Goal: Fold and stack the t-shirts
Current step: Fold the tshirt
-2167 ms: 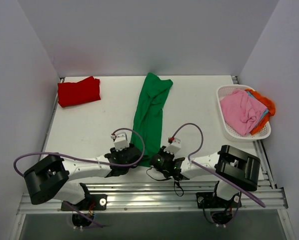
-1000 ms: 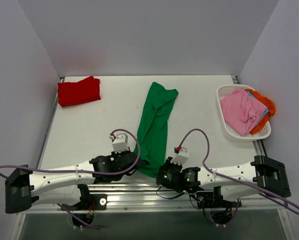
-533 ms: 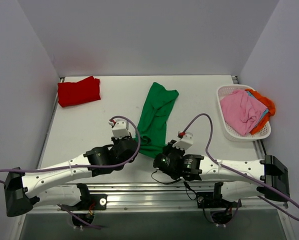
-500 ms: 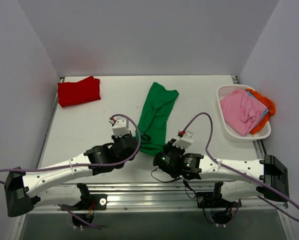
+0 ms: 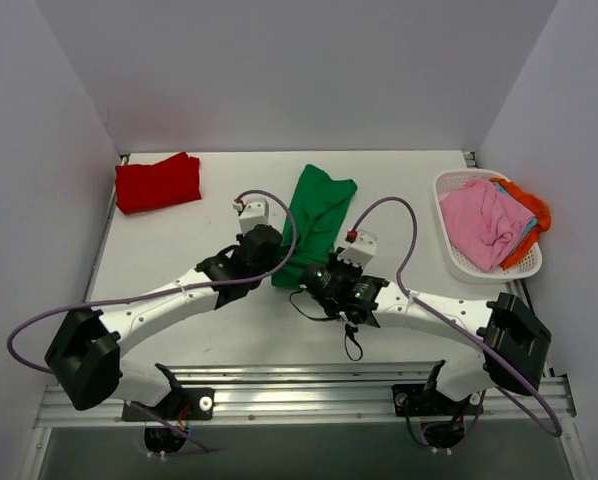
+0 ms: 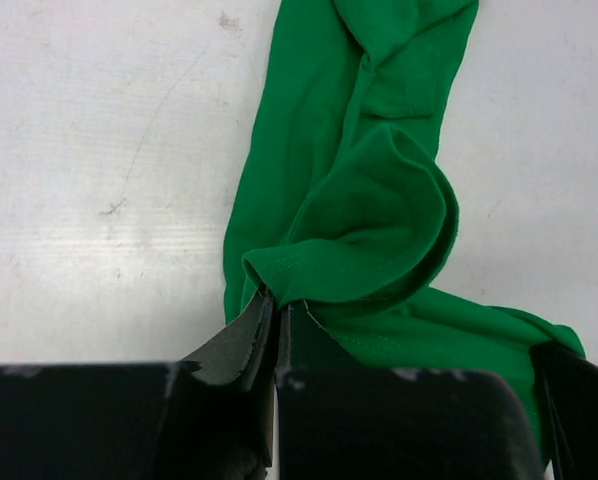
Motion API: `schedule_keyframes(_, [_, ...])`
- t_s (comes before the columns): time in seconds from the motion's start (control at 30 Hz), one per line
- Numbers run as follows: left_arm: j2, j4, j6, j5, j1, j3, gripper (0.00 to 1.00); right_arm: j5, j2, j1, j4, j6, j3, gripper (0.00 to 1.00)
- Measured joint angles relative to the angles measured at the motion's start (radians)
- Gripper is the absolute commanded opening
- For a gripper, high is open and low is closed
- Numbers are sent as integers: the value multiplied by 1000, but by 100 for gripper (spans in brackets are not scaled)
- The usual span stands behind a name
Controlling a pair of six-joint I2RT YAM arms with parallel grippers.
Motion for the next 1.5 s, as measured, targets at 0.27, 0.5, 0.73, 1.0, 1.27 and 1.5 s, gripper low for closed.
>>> schedule_keyframes(0.27, [294, 142, 127, 201, 181, 171, 4, -82, 200, -183, 153, -129, 91, 1])
schedule_keyframes(0.5, [650, 190, 225, 394, 328, 476, 81, -158, 502, -362, 198, -217, 307, 89])
schedule_keyframes(0.73, [776, 185, 251, 592, 436, 643, 94, -159, 551, -387, 154, -234, 429, 93])
schedule_keyframes(1.0, [599, 168, 233, 588, 447, 592, 94, -114, 320, -326, 106, -219, 323, 93])
schedule_keyframes(1.27, [84, 261, 69, 466, 412, 35, 94, -82, -5, -235, 92, -158, 81, 93])
schedule_keyframes(1.5, [72, 304, -29, 409, 323, -228, 94, -140, -43, -170, 147, -120, -96, 91])
